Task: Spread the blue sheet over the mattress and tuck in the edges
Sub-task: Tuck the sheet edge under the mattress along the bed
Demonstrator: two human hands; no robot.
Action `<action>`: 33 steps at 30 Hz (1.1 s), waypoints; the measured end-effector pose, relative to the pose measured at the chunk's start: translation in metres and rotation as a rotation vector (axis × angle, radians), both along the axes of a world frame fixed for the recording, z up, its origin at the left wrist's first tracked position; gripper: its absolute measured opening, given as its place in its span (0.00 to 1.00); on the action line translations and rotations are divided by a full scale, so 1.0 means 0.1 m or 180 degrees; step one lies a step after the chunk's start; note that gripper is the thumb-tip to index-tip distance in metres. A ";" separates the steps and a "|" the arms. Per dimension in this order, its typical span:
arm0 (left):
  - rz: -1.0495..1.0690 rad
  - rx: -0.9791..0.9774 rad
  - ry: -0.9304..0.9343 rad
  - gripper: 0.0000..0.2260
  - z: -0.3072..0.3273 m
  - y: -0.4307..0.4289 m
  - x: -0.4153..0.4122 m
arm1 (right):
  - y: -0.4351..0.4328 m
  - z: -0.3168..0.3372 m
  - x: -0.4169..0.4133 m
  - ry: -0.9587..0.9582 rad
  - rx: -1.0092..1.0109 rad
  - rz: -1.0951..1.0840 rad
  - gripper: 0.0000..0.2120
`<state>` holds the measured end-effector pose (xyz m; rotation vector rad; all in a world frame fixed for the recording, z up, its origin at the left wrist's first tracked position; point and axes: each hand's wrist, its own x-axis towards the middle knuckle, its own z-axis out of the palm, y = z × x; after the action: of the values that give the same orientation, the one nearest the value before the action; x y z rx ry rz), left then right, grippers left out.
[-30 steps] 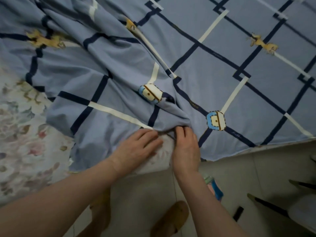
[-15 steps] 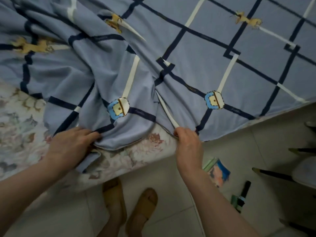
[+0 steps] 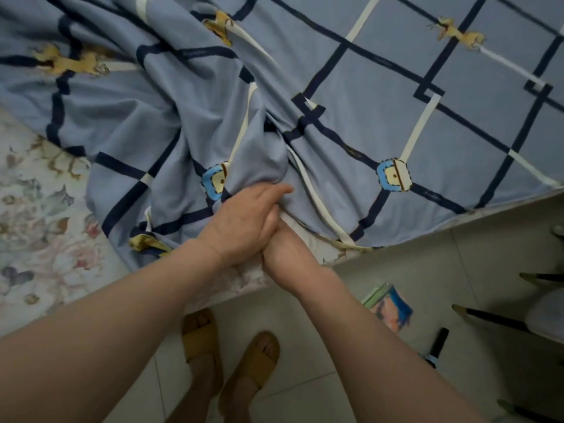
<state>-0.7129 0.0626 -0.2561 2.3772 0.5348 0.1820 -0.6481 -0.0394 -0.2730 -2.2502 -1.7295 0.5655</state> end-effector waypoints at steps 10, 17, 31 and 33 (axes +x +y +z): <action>0.0474 0.1364 0.0816 0.23 -0.27 0.47 -0.17 | 0.06 -0.05 0.42 -0.0682 0.0017 -0.1343 0.08; 0.0077 0.0632 0.0296 0.14 -0.16 0.47 -0.57 | -0.30 0.08 0.65 -0.0146 -0.0013 -0.0992 0.01; -0.0937 0.0955 0.0203 0.11 0.13 0.02 -1.50 | -0.60 0.16 -0.43 -0.0090 -0.0160 -0.0850 0.16; -0.0156 0.0804 -0.0086 0.07 0.18 0.07 -1.67 | -0.46 0.39 -0.75 0.0172 0.0183 -0.0969 0.17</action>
<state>-0.8796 0.0691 -0.2378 2.6258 0.4630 0.2734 -0.7226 -0.0852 -0.2336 -2.3705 -1.3241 0.4965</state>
